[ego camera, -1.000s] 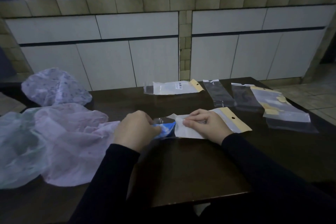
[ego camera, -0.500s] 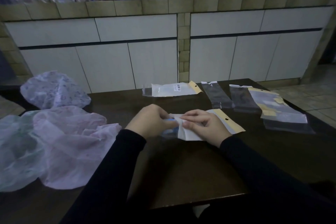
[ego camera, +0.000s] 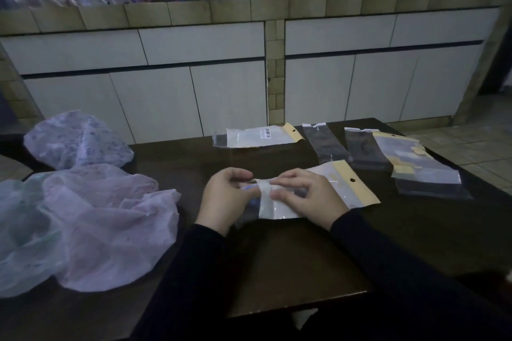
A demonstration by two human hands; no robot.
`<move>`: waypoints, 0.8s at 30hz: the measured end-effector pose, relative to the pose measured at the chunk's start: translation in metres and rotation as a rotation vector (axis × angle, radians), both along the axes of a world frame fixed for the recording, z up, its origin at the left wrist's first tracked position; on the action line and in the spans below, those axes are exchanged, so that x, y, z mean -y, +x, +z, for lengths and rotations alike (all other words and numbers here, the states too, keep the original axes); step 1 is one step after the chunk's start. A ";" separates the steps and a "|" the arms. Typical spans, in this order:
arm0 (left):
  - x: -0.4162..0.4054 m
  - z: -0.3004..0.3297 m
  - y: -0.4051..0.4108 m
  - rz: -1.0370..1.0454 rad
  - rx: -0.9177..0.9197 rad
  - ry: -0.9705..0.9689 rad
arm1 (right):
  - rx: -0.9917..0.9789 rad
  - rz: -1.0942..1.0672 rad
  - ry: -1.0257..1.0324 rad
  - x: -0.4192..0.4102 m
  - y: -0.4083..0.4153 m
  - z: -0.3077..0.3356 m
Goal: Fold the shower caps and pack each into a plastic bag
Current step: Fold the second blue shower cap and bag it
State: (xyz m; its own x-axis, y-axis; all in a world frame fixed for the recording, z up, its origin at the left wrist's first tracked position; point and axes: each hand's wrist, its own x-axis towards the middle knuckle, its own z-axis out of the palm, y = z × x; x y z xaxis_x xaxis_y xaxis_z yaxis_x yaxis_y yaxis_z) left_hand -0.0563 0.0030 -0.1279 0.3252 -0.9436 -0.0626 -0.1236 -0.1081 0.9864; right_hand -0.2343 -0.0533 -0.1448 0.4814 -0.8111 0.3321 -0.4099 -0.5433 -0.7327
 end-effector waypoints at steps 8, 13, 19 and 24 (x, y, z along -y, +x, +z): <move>-0.003 -0.002 0.004 0.114 0.415 0.011 | -0.345 -0.229 -0.202 -0.004 -0.022 0.007; 0.000 -0.006 0.008 0.139 0.444 0.127 | -0.376 -0.253 -0.140 -0.007 -0.020 0.003; 0.002 -0.012 -0.001 -0.051 0.140 -0.013 | -0.385 -0.292 -0.139 -0.005 -0.017 0.001; -0.007 -0.011 0.013 0.212 0.631 -0.046 | -0.448 -0.394 -0.170 -0.002 -0.018 0.001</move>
